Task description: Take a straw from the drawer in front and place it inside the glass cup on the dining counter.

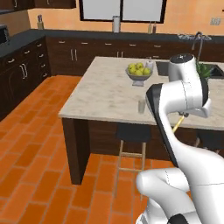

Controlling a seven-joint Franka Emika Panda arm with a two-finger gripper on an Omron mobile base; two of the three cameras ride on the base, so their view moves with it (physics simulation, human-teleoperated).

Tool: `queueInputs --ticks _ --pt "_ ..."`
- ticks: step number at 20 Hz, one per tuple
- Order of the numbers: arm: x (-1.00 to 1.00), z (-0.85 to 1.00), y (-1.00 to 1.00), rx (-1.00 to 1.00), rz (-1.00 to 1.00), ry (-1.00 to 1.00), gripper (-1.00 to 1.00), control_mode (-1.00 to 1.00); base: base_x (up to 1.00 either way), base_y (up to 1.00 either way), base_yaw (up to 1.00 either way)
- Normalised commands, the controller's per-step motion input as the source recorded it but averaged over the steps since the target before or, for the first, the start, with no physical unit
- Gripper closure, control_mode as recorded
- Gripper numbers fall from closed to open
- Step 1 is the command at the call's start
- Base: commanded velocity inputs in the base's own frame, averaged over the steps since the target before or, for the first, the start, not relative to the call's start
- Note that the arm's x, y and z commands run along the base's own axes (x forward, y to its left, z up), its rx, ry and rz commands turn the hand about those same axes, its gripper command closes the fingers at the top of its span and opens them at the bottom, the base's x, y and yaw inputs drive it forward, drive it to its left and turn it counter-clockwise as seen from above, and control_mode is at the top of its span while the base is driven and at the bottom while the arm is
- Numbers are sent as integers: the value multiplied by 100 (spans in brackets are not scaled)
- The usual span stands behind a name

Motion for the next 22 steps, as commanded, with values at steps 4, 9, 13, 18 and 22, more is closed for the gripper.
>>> queueInputs --ticks 4,9,13,18,22 --pt "0 0 0 0 0 0 100 100 96 54 -13" --pt "0 0 0 0 0 0 100 100 100 25 -9" --pt "0 0 0 0 0 0 100 100 88 -1 -15" --pt "8 5 -7 0 -3 1 100 -100 56 -18 -20" --pt "25 15 -56 10 0 -1 100 -100 0 0 0"
